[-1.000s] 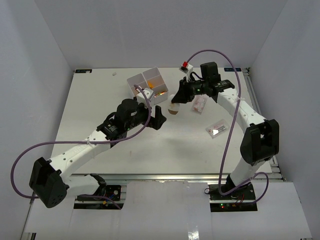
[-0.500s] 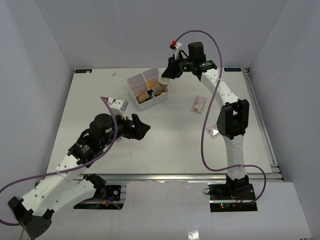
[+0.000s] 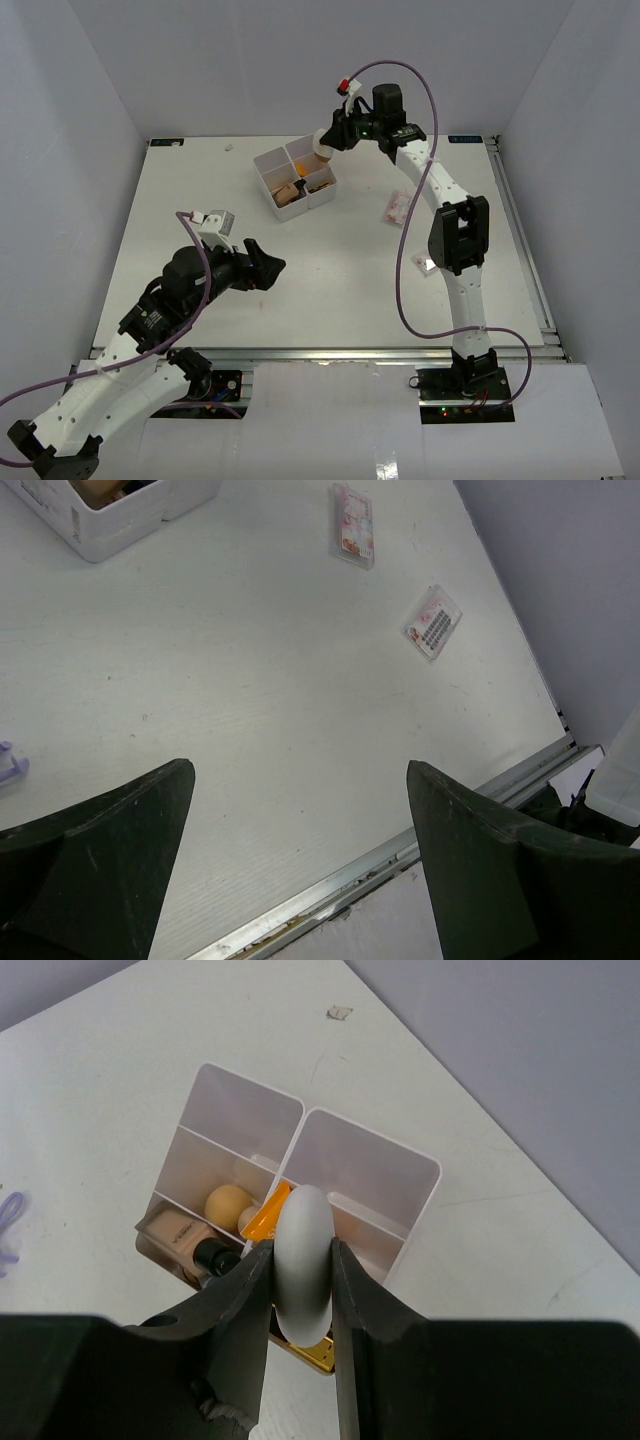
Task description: Organize the makeup
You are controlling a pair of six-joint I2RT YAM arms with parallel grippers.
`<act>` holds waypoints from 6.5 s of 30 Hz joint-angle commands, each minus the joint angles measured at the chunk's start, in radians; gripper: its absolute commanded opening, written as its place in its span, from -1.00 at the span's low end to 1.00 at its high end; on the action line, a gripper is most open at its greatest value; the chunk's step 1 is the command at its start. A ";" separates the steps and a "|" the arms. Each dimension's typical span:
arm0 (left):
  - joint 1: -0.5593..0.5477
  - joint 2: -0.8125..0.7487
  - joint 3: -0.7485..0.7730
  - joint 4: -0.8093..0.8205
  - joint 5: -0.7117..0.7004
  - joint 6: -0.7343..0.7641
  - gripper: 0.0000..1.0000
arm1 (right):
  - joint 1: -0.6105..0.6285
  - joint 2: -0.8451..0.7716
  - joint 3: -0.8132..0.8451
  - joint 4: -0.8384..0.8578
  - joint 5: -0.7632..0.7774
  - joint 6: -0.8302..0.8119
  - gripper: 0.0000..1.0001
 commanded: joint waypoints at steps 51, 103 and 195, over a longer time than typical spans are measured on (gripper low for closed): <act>0.004 -0.004 -0.087 0.004 0.021 -0.093 0.96 | 0.061 -0.065 -0.176 0.137 -0.019 -0.433 0.39; 0.757 0.800 0.144 -0.197 0.022 -0.280 -0.28 | -0.198 -1.113 -1.295 -0.294 -0.585 -0.455 0.80; 0.696 0.970 0.229 0.042 0.476 -0.055 -0.31 | -0.213 -1.023 -1.309 -0.281 -0.566 -0.457 0.83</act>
